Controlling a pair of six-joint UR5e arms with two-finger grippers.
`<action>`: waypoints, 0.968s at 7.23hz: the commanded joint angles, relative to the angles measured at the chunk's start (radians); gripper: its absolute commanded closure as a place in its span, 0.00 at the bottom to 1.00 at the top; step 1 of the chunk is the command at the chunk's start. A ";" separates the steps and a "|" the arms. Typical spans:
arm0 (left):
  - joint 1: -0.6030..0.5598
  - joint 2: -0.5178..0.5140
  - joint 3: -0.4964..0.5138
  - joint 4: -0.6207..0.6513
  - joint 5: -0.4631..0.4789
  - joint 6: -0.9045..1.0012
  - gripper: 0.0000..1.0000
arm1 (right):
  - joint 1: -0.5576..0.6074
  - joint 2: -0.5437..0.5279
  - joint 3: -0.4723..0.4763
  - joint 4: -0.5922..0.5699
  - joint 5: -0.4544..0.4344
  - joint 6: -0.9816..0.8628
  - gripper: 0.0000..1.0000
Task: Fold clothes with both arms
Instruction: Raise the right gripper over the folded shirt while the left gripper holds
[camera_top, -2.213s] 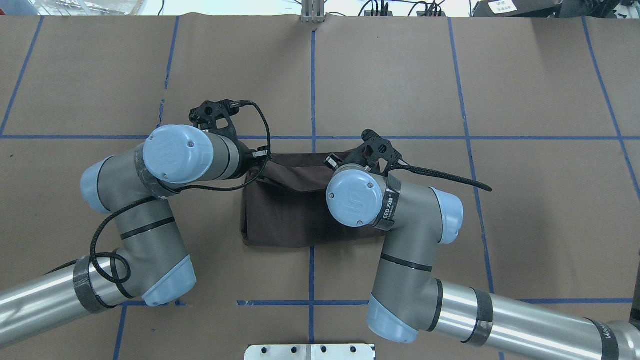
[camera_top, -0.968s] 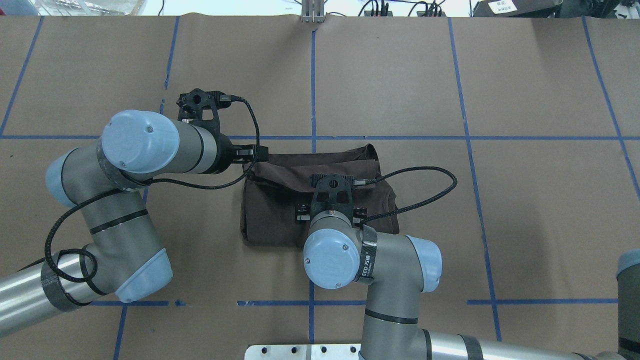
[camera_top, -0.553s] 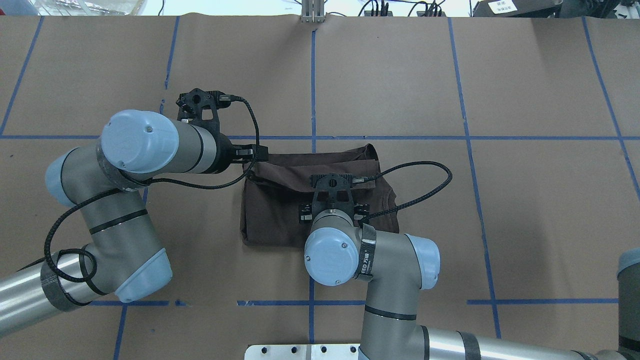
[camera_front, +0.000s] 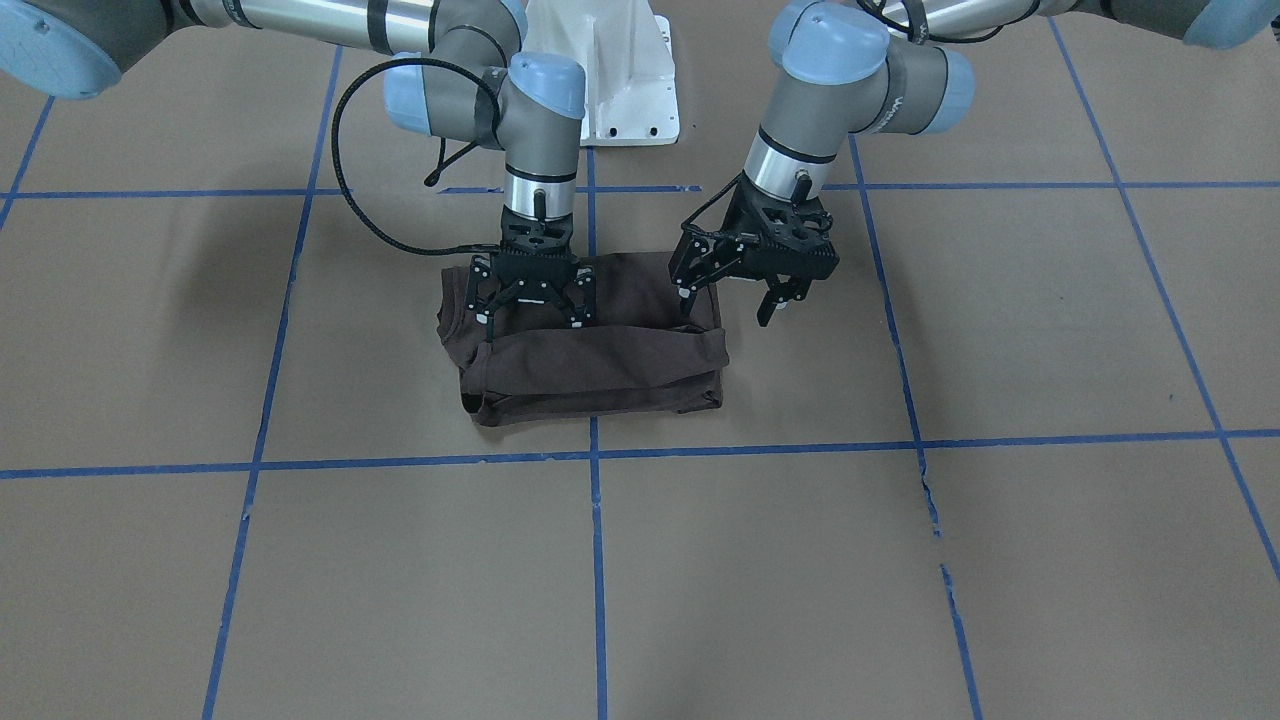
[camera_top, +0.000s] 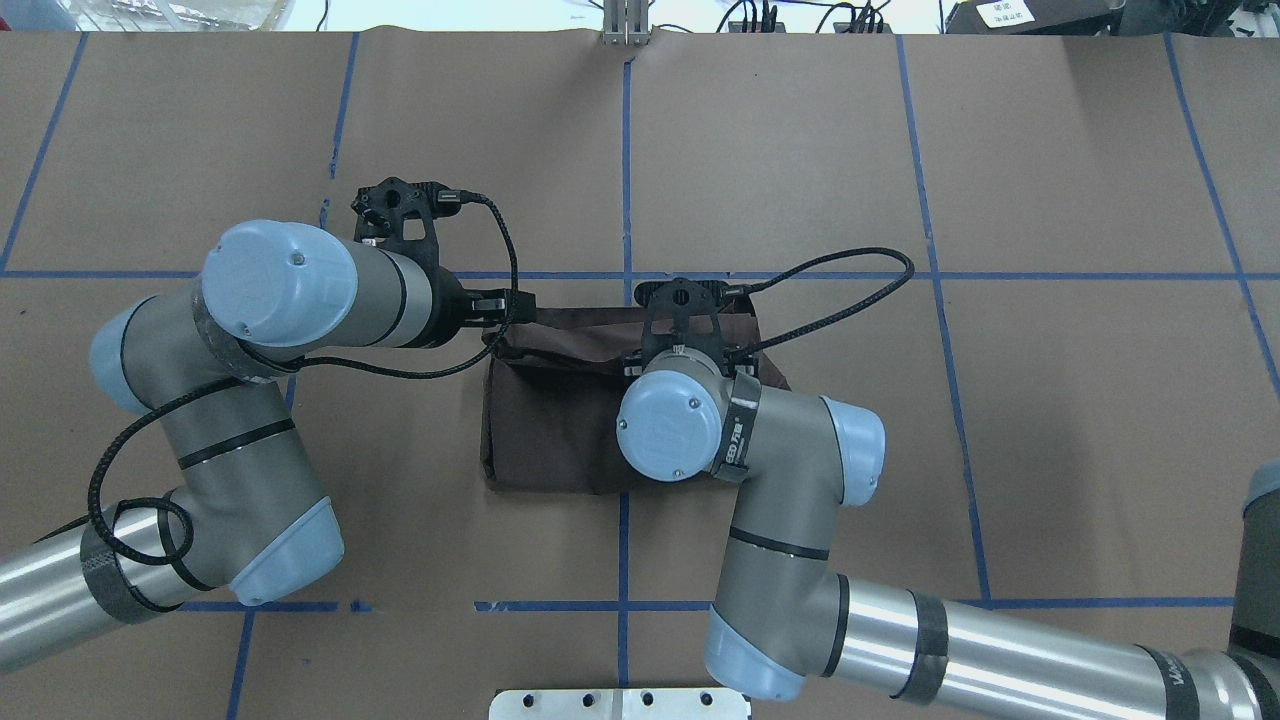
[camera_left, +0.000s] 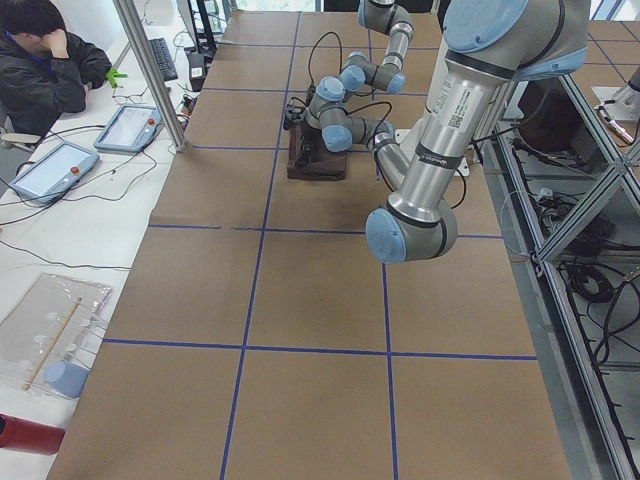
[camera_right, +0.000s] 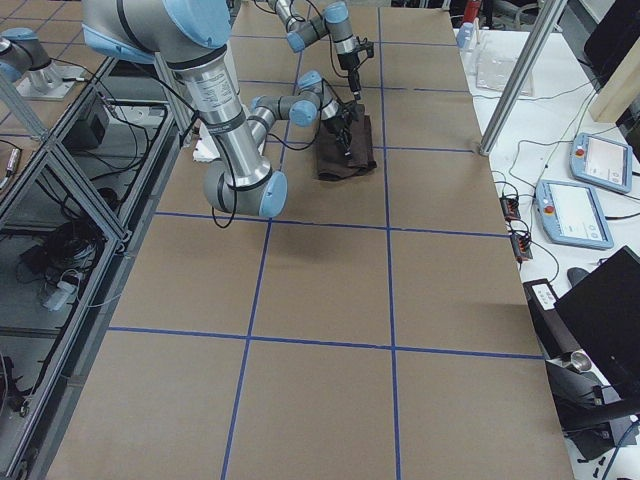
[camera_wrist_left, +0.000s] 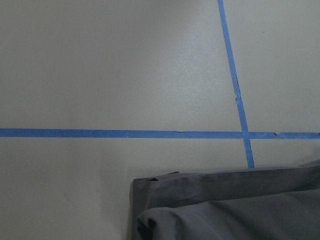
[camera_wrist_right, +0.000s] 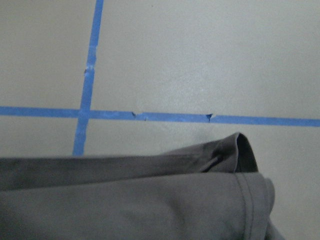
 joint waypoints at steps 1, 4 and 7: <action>0.000 0.008 -0.004 0.000 0.000 -0.003 0.00 | 0.122 0.085 -0.142 0.007 0.051 -0.043 0.00; 0.002 0.031 -0.030 0.000 0.000 -0.005 0.00 | 0.293 0.125 -0.227 0.010 0.213 -0.095 0.00; 0.014 0.032 -0.021 0.000 0.000 -0.023 0.00 | 0.269 0.113 -0.210 0.161 0.305 -0.091 0.00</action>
